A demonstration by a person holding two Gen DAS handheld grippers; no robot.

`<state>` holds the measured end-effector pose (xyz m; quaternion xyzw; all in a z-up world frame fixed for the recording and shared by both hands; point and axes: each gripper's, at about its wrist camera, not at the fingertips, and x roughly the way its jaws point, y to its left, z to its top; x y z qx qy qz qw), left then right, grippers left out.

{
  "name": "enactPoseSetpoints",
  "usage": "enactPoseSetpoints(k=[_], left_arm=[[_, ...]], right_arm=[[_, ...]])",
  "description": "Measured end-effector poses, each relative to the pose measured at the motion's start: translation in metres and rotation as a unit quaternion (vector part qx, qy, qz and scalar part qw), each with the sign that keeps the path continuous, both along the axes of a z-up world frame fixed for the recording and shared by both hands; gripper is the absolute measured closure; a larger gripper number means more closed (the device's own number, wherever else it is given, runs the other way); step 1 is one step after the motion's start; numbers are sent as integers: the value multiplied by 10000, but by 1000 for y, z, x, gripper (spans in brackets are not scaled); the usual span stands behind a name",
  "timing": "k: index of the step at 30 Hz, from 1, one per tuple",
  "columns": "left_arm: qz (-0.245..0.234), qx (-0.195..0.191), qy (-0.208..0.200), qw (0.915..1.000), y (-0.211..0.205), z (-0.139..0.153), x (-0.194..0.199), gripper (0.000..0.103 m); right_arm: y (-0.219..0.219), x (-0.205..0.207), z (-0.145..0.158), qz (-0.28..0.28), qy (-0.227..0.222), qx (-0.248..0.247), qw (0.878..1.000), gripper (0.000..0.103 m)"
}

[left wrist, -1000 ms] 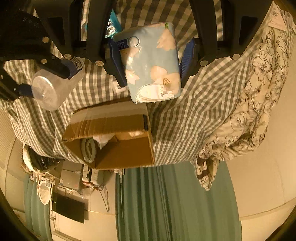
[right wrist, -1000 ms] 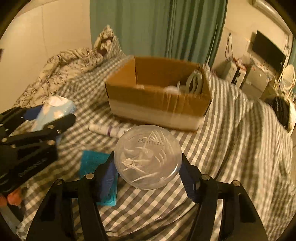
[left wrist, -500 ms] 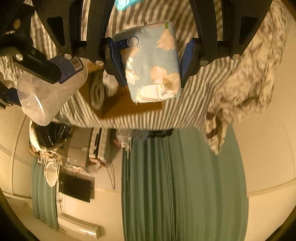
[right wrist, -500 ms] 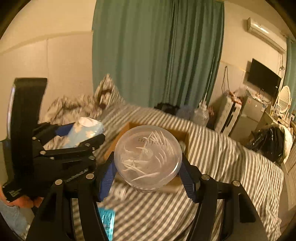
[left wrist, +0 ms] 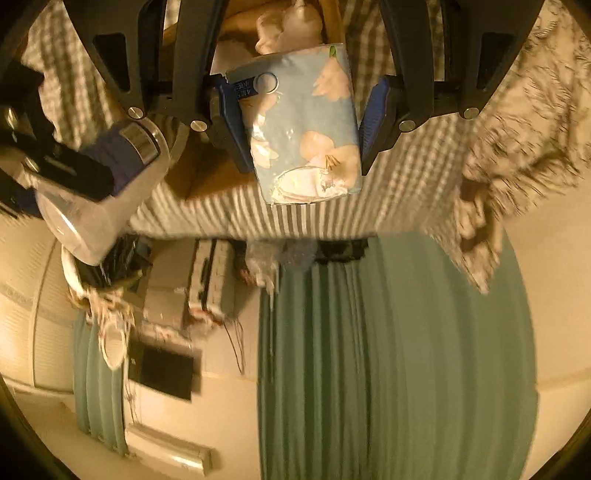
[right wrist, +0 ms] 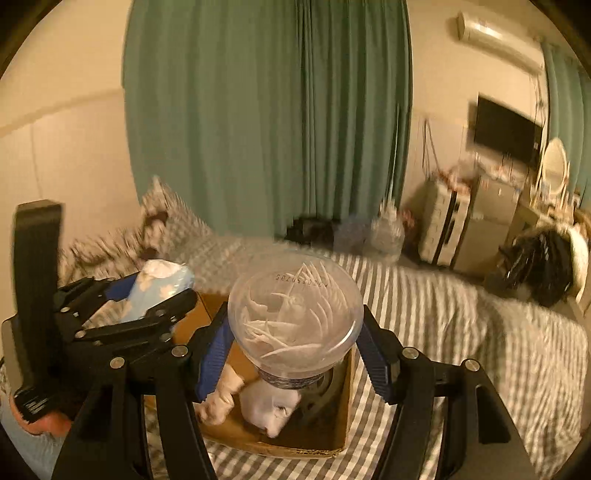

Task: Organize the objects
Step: 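Carry the tissue pack and swab jar into the box and open both tools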

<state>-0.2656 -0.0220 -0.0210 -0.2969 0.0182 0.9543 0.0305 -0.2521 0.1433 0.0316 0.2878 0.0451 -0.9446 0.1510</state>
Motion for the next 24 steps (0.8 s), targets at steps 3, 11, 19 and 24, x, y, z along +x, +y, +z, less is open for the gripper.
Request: enactPoseSetpoints(k=[3, 11, 19, 24], left_arm=[[-71, -38, -228, 9997, -2, -24, -12, 46], [-239, 74, -651, 9976, 0, -59, -23, 46], [-146, 105, -540, 9984, -2, -49, -13, 12], [-93, -8, -453, 9989, -1, -32, 6, 10]], right_arm=[[-4, -24, -27, -45, -364, 74, 9993, 40], [-13, -34, -56, -72, -673, 154, 9976, 39], [-3, -15, -39, -128, -369, -147, 9991, 22], [13, 14, -15, -365, -228, -158, 9989, 19]])
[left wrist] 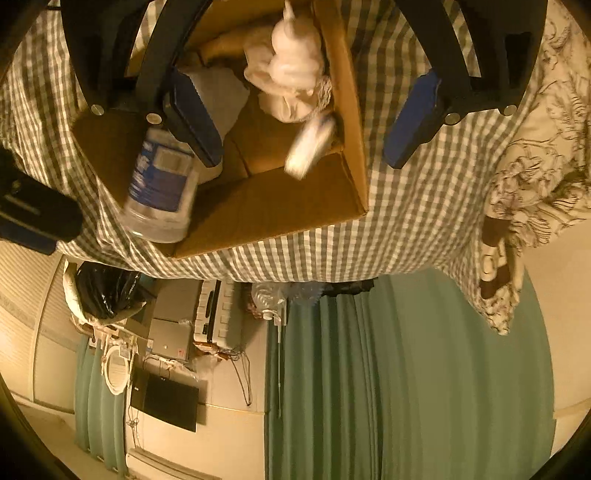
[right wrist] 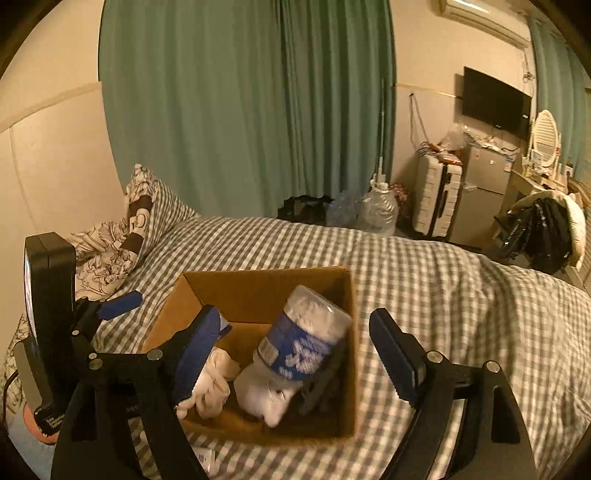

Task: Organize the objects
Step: 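Carry the tissue pack and swab jar into the box and open both tools, then grasp the teal blister pack with the right tool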

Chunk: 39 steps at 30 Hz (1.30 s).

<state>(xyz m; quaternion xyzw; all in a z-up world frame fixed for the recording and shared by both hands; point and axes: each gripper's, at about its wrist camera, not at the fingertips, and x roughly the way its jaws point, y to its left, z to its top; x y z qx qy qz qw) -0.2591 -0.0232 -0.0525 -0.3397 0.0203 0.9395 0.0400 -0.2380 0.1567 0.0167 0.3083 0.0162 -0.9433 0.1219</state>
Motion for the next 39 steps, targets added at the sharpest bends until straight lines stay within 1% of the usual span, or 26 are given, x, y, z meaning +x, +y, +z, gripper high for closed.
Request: enactPoseSetpoints(k=[3, 5, 8, 10, 15, 18, 20, 24, 27, 29, 32, 35, 39], left_arm=[[32, 26, 148, 9999, 1, 20, 24, 9], [84, 28, 254, 9996, -1, 33, 39, 4], [104, 73, 457, 9989, -4, 59, 66, 3], [128, 47, 510, 9986, -5, 70, 82, 2], [143, 82, 583, 9982, -16, 82, 133, 1], [163, 117, 587, 9981, -21, 84, 159, 1], [192, 93, 600, 9980, -23, 85, 174, 1], [298, -13, 579, 9979, -27, 78, 197, 0], [385, -4, 440, 9983, -31, 64, 209, 0], [423, -7, 266, 9987, -35, 50, 213, 0], [604, -68, -17, 9981, -42, 26, 216, 0], [808, -229, -296, 9960, -49, -2, 215, 0], [966, -353, -627, 9927, -58, -34, 212, 0]], right_arm=[[9, 24, 18, -76, 122, -5, 9999, 17], [13, 48, 34, -129, 291, -12, 9995, 14], [18, 78, 51, -200, 456, -36, 9988, 11], [19, 99, 62, -207, 508, -30, 9985, 10], [16, 144, 75, -273, 608, 125, 9977, 7], [10, 164, 77, -227, 585, 211, 9978, 6], [7, 176, 73, -203, 539, 248, 9980, 2], [3, 192, 58, -132, 373, 273, 9988, 1], [-3, 199, 39, -82, 193, 329, 9992, 1], [-7, 201, 21, -91, 38, 398, 9992, 1], [-15, 198, -11, -84, -276, 579, 9979, 1], [-22, 191, -42, -65, -537, 762, 9956, 1], [-40, 183, -83, 207, -924, 856, 9918, 1]])
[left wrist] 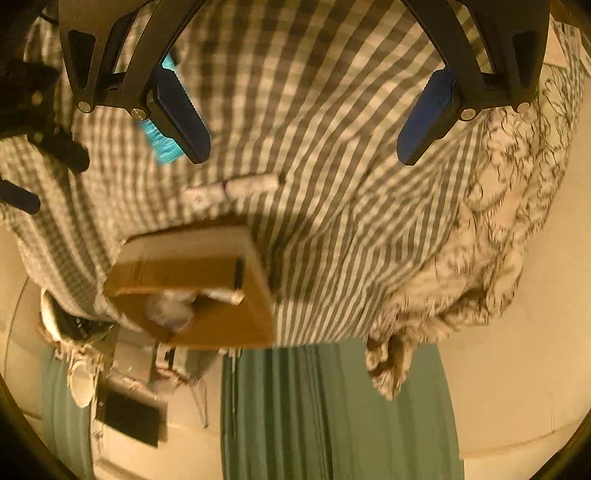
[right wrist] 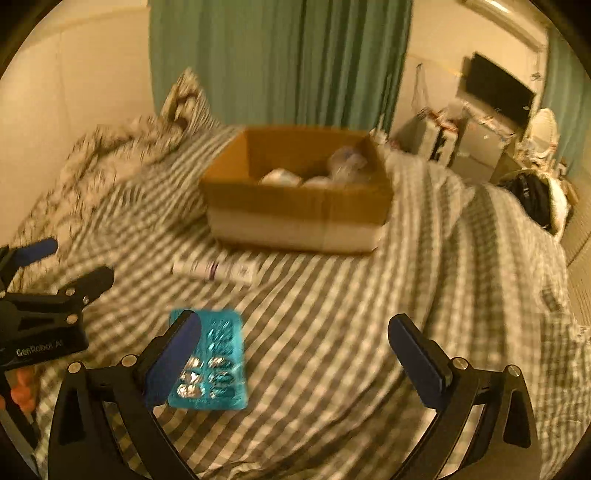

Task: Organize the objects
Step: 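Grasp the teal blister pack with the right tool, then grasp the white toothpaste tube with the left tool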

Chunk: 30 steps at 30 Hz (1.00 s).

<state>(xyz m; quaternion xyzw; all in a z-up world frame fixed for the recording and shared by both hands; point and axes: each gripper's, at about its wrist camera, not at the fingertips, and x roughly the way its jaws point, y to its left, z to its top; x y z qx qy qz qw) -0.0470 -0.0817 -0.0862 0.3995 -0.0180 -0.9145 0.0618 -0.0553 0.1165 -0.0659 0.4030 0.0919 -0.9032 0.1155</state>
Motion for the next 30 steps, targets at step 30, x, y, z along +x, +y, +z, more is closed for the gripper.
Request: enactPoseSetpoints(k=[30], left_arm=[[-901, 14, -396, 9951, 12, -15, -67, 2]], right_arm=[[-8, -30, -24, 533, -579, -450, 9959, 34]])
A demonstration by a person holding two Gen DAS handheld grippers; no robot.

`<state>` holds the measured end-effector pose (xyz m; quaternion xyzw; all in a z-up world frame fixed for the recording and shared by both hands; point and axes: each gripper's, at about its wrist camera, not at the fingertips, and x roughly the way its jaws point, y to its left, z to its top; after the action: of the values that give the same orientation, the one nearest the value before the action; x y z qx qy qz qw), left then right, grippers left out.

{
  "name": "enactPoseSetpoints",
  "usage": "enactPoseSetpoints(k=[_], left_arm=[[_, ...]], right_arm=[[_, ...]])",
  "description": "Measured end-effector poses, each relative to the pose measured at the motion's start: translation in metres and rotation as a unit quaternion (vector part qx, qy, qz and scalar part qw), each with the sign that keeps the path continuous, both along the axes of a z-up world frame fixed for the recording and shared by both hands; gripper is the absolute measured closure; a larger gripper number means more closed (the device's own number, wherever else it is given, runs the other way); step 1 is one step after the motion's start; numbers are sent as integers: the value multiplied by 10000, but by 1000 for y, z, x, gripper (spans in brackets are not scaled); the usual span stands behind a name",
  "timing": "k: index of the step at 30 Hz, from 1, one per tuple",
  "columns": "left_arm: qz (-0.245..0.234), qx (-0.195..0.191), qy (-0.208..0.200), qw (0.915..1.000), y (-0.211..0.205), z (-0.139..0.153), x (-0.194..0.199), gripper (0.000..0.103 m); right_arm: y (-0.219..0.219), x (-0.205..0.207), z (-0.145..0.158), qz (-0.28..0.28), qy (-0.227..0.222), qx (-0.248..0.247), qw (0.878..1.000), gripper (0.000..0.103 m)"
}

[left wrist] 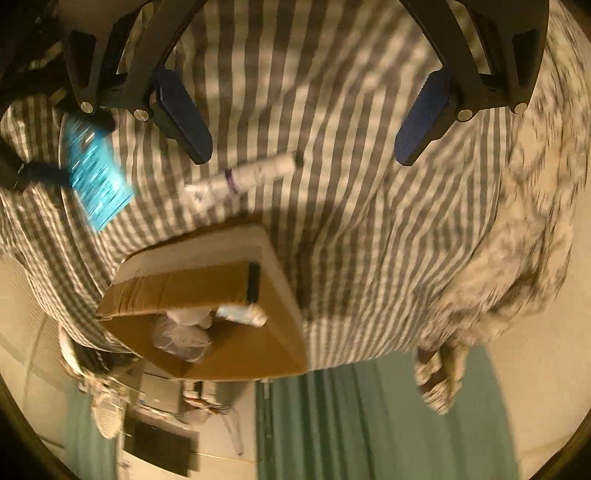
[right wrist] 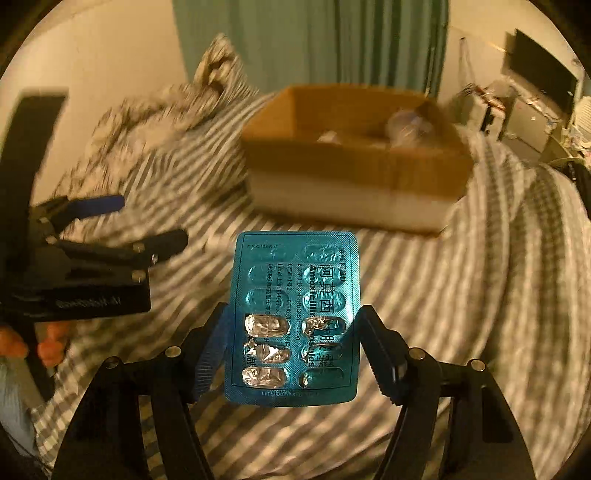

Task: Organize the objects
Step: 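Grasp the white toothpaste tube with the left tool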

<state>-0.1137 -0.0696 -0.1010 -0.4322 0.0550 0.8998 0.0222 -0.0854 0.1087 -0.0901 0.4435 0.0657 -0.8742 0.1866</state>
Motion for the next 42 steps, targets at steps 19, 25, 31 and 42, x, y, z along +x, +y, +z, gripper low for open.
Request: enactPoseSetpoints(k=[19, 25, 31, 42], left_arm=[[-1755, 81, -878, 9805, 47, -86, -71, 33], [-2067, 73, -914, 9741, 59, -89, -63, 65], [-2108, 10, -793, 9743, 61, -70, -47, 78], [-2048, 99, -609, 9768, 41, 5, 3, 78]], right_arm=[[61, -54, -21, -623, -268, 15, 9977, 34], [57, -48, -24, -623, -296, 30, 9976, 34], [54, -33, -12, -643, -139, -43, 9978, 34], [54, -5, 26, -639, 235, -249, 9974, 34]])
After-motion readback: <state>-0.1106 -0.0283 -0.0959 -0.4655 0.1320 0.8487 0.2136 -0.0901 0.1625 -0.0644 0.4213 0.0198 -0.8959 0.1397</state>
